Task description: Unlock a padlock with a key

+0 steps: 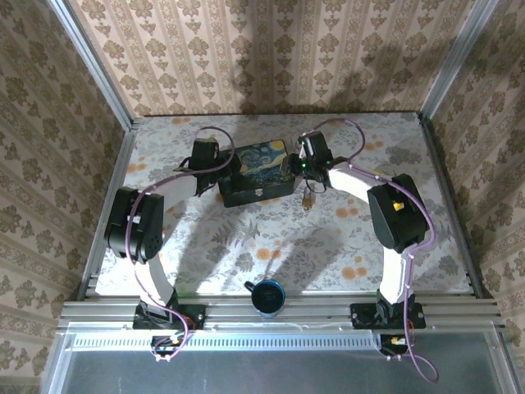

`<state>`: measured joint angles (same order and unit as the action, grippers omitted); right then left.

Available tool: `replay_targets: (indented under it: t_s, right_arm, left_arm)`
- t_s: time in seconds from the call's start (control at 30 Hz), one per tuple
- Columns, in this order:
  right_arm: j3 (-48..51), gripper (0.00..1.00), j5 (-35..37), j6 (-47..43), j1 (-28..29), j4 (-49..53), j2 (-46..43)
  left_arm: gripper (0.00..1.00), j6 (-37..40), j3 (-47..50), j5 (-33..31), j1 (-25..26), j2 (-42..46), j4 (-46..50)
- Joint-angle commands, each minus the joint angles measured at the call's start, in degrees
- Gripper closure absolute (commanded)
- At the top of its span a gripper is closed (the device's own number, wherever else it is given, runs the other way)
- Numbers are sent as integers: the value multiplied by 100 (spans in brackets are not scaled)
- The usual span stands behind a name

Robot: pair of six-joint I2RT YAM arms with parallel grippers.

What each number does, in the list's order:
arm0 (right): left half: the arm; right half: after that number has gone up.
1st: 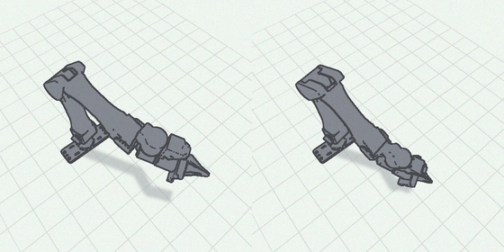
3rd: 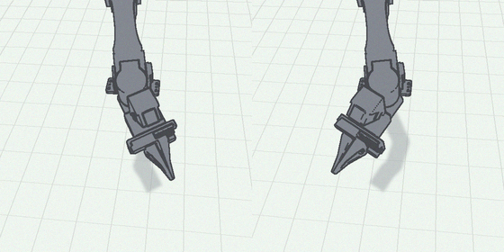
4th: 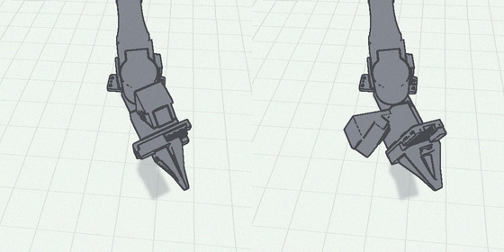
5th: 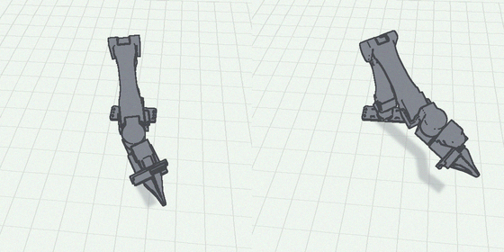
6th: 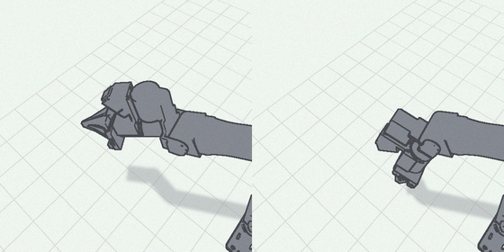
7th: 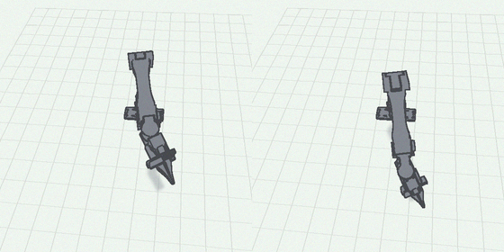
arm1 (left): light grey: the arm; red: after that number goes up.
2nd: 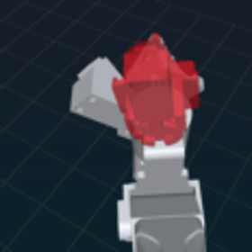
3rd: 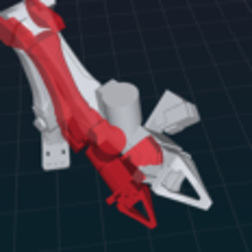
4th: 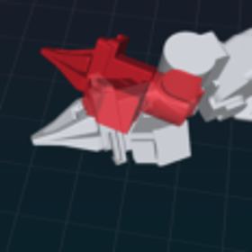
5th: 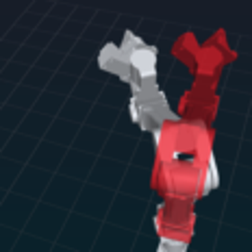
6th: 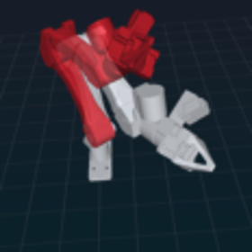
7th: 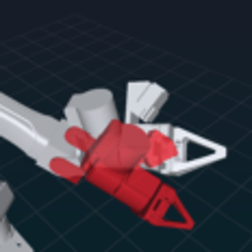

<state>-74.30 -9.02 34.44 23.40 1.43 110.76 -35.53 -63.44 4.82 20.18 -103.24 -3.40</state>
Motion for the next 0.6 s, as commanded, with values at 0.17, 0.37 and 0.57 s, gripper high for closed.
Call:
replay_targets:
  t_s: [0.17, 0.37, 0.57]
  right_arm:
    - [529, 66, 143, 278, 473, 146, -347]
    - [527, 55, 196, 394, 508, 168, -380]
    - [285, 35, 1061, -165, 498, 1106, -926]
  left_arm:
    - [19, 151, -326, 793, 248, -106, -269]
    - [15, 110, -367, 797, 150, -64, -213]
    - [0, 260, 7, 479, -144, 782, -34]
